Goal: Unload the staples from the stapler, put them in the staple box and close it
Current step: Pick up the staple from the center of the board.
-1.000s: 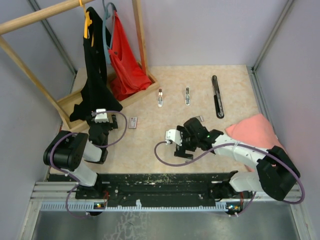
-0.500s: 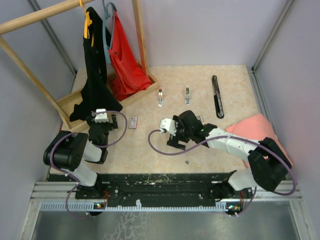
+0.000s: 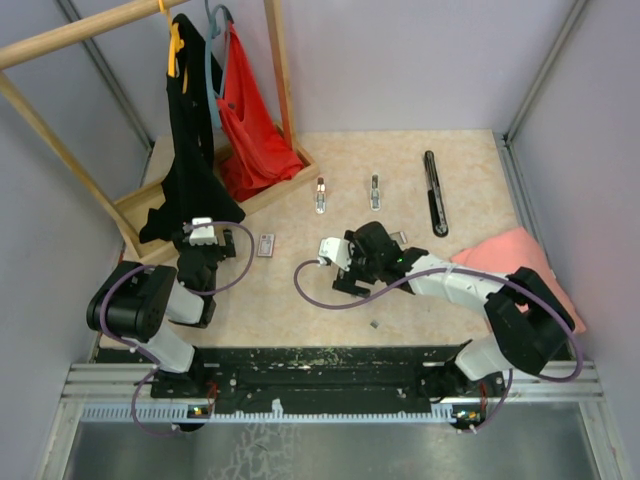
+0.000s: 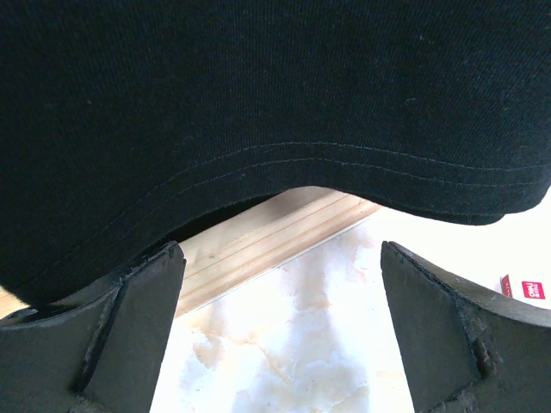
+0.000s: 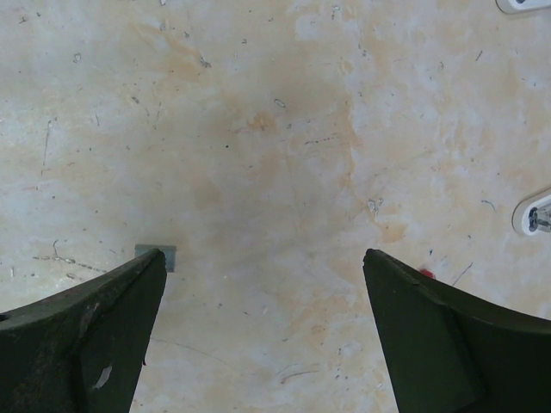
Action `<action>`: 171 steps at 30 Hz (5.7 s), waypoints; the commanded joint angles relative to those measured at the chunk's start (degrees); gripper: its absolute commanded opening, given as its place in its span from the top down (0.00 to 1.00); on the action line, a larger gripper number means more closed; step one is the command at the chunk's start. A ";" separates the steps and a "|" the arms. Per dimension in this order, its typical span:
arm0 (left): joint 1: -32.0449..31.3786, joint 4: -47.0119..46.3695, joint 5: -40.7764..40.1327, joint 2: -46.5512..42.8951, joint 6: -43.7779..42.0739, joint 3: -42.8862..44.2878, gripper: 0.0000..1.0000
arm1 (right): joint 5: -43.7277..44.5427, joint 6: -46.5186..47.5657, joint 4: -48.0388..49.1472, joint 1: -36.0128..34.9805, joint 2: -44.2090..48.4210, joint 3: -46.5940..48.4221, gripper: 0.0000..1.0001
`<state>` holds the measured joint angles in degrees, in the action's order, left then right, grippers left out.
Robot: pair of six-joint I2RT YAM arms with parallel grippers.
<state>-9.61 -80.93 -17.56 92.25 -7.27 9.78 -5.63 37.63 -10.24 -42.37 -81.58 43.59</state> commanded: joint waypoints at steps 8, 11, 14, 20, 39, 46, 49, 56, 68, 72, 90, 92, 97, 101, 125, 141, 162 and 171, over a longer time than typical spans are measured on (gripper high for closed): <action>0.29 -1.25 0.12 0.13 0.96 0.77 0.00 | 1.19 2.90 0.80 -0.39 0.18 2.68 0.03; 0.29 -1.24 0.06 0.12 0.94 0.77 0.00 | 2.75 3.45 1.27 -0.43 1.11 3.42 0.03; 0.29 -1.23 0.13 0.13 1.02 0.77 0.00 | 5.08 2.96 3.07 -0.28 2.20 3.81 0.02; 0.29 -1.25 0.08 0.12 0.99 0.78 0.00 | 1.75 -3.42 3.09 1.75 2.48 6.83 0.02; 0.29 -1.31 0.10 0.13 0.95 0.77 0.00 | -8.52 -2.09 1.95 1.99 -0.23 7.07 0.01; 0.29 -1.25 0.07 0.13 0.94 0.77 0.00 | -5.16 -0.77 0.37 0.27 -2.72 7.27 0.01; 0.29 -1.30 0.12 0.13 0.95 0.77 0.00 | -3.94 -0.28 0.22 -0.14 -3.48 7.12 0.01; 0.29 -1.27 0.09 0.12 0.94 0.76 0.00 | 0.45 0.35 -0.95 -1.62 -6.34 7.11 0.01; 0.30 -1.24 0.14 0.13 1.02 0.72 0.00 | 5.27 3.04 -0.57 -4.46 -7.44 4.40 0.01; 0.28 -1.26 0.07 0.15 0.99 0.83 0.00 | 7.06 3.17 -0.85 -5.52 -8.88 5.64 0.01; 0.29 -1.25 0.07 0.13 1.02 0.77 0.00 | 7.58 6.75 -3.72 -7.32 -7.41 5.09 0.01; 0.31 -1.22 0.08 0.13 0.98 0.77 0.00 | 5.72 7.20 -4.09 -7.29 -6.14 4.19 0.01; 0.30 -1.25 0.10 0.17 0.96 0.79 0.00 | 3.28 9.48 -7.56 -7.30 -5.10 4.27 0.01; 0.34 -1.25 0.07 0.13 0.99 0.74 0.00 | 1.52 11.30 -8.31 -7.29 -4.20 2.69 0.01; 0.29 -1.23 0.12 0.13 1.00 0.77 0.00 | 3.40 16.15 -14.98 -7.35 -4.43 3.31 0.01; 0.29 -1.25 0.07 0.13 0.99 0.77 0.00 | 7.80 13.28 -8.79 -4.85 -3.44 1.55 0.01; 0.30 -1.25 0.07 0.13 0.95 0.77 0.00 | 9.22 8.17 -2.10 -4.46 -8.70 2.24 0.01; 0.34 -1.20 0.07 0.12 1.02 0.77 0.00 | 10.75 8.13 -3.45 -4.40 -8.75 3.08 0.01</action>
<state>-9.58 -80.93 -17.56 92.25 -7.27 9.78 4.01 46.26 -10.85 -47.07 -88.79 45.87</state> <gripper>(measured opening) 0.998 0.985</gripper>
